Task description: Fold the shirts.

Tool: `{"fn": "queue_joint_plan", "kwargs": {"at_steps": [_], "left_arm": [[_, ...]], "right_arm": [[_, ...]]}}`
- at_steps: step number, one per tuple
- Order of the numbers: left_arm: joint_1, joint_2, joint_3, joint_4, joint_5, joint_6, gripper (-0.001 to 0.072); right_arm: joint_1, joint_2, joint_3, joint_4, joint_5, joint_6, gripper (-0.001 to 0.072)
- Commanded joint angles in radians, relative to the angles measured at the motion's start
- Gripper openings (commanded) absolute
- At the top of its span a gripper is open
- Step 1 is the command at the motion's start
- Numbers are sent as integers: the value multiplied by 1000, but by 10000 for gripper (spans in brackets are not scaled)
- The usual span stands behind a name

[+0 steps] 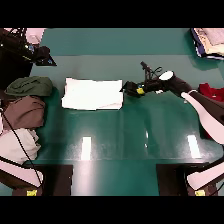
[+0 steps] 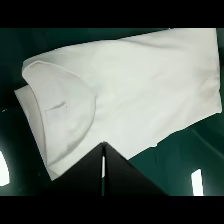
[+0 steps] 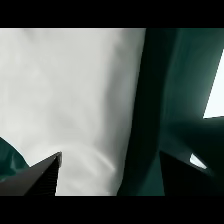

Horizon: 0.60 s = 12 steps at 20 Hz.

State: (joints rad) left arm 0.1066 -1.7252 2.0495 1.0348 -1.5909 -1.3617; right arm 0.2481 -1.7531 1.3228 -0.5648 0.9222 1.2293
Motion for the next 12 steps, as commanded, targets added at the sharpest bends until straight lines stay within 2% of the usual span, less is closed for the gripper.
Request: {"fn": "queue_joint_plan", "kwargs": {"at_steps": [1, 5, 7, 8, 9, 12], "left_arm": [[1, 1, 0, -3, -4, 0, 22], [1, 1, 0, -3, -19, 1, 22], [1, 1, 0, -3, -20, 1, 22], [1, 1, 0, -3, -21, 1, 22], [1, 1, 0, -3, -23, 1, 22], [1, 1, 0, -3, -26, 1, 22]], "right_arm": [[47, -124, 113, 74, 46, 20, 696], [108, -242, 244, 129, 89, 39, 652], [131, -270, 293, 126, 88, 38, 401], [138, -272, 306, 124, 74, 33, 241], [145, -269, 314, 124, 60, 5, 20], [130, -257, 359, 109, 83, -19, 14]]}}
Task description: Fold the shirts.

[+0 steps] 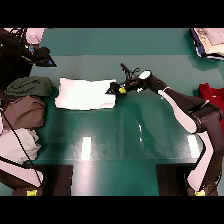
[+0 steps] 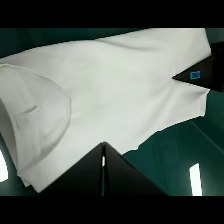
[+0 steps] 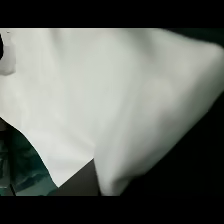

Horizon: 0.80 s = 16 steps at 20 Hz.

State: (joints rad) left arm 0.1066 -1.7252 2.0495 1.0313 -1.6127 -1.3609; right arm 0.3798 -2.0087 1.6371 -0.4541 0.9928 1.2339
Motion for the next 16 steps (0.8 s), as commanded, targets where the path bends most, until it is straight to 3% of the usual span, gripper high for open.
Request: {"fn": "queue_joint_plan", "kwargs": {"at_steps": [1, 6, 12, 16], "left_arm": [[1, 1, 0, 0, -6, 0, 22], [-9, 1, 0, -21, 19, -14, 21], [-138, 1, 0, -18, 86, -20, 21], [-208, 1, 0, -18, 113, -23, 21]], "right_arm": [[-17, 24, 44, -31, 22, -23, 14], [-215, 234, 29, -281, 100, 34, 14], [-631, 555, -226, -414, 79, 69, 14], [-946, 708, -343, -411, -3, 69, 13]]}}
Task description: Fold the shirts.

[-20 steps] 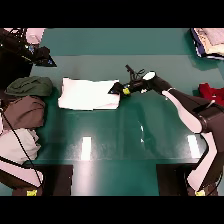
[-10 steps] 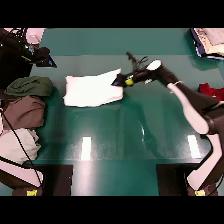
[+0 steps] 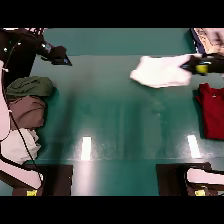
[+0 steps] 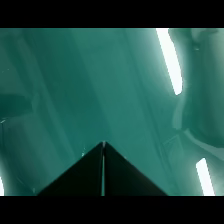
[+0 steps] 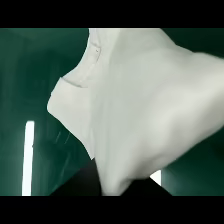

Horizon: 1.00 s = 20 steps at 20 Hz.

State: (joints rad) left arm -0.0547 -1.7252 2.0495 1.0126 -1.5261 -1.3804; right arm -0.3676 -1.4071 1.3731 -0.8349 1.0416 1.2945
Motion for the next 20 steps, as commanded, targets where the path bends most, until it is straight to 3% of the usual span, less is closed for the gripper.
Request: {"fn": "queue_joint_plan", "kwargs": {"at_steps": [1, 6, 13, 20], "left_arm": [[-58, 1, 0, 1, 26, -8, 22], [-76, 1, 0, 0, 22, -35, 22], [-76, 1, 0, 1, 7, -45, 22], [-77, 1, 0, 0, -12, -42, 22]], "right_arm": [[-275, 129, -93, -30, -65, 7, 14], [-502, 142, -95, -21, -74, 6, 13], [-488, 143, -3, -21, -50, -6, 14], [-526, 153, 196, -34, 133, 58, 13]]}}
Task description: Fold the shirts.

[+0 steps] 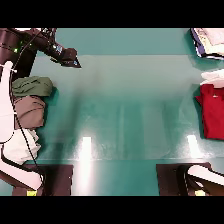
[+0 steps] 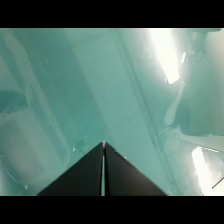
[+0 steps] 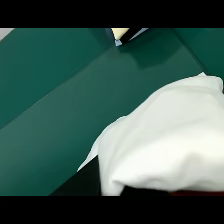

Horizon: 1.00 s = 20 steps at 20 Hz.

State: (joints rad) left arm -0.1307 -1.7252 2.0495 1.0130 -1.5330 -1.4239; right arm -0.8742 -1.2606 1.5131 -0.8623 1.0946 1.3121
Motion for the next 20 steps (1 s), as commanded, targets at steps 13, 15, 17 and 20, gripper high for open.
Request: {"fn": "queue_joint_plan", "kwargs": {"at_steps": [13, 15, 17, 20], "left_arm": [[0, 1, 0, 1, -17, 66, 22], [0, 1, 0, 1, -27, 71, 22], [0, 1, 0, 2, -34, 71, 22], [0, 1, 0, 1, -51, 71, 22]], "right_arm": [[-36, 292, -387, -534, 264, 207, 122], [-36, 333, -452, -644, 293, 207, 502], [-36, 365, -494, -735, 319, 208, 546], [-32, 410, -505, -696, 323, 211, 540]]}}
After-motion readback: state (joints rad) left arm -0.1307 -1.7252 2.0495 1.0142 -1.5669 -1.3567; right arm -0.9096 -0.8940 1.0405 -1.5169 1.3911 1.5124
